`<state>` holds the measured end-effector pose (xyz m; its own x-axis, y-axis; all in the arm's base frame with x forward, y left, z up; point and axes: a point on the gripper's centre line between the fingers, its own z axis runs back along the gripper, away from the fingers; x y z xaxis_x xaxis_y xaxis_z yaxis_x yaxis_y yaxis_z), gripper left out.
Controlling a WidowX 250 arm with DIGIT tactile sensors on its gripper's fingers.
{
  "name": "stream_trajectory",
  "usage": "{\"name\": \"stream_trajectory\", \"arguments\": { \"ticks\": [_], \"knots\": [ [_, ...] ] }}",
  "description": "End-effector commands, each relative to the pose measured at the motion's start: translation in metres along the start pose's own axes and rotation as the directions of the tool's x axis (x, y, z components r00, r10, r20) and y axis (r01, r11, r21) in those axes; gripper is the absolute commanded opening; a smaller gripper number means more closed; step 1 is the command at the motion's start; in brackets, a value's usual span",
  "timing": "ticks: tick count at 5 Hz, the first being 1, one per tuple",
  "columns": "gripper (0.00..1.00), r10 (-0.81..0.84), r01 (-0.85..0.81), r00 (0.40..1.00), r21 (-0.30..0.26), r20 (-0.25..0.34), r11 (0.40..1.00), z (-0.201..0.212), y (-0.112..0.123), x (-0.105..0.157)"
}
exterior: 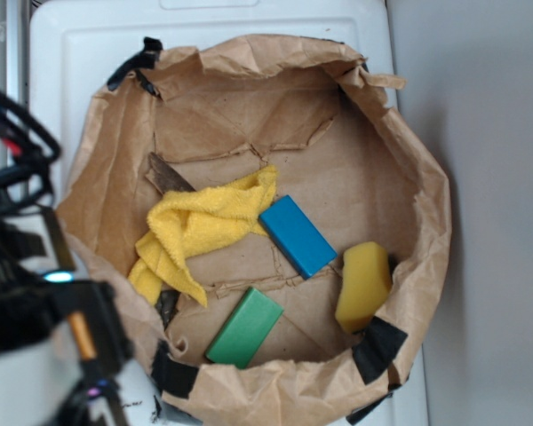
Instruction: Grab the green block.
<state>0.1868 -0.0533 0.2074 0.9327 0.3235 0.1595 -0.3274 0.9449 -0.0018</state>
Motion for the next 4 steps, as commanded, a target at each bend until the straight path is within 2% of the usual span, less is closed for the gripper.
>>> {"name": "stream_trajectory", "arguments": {
  "ticks": [1, 3, 4],
  "knots": [
    [1.00, 0.124, -0.123, 0.992, -0.024, 0.032, 0.992, -0.018, 0.005, 0.020],
    [1.00, 0.124, -0.123, 0.992, -0.024, 0.032, 0.992, -0.018, 0.005, 0.020],
    [1.00, 0.303, -0.303, 0.953, -0.018, 0.027, 0.953, -0.038, -0.004, 0.032]
  ]
}}
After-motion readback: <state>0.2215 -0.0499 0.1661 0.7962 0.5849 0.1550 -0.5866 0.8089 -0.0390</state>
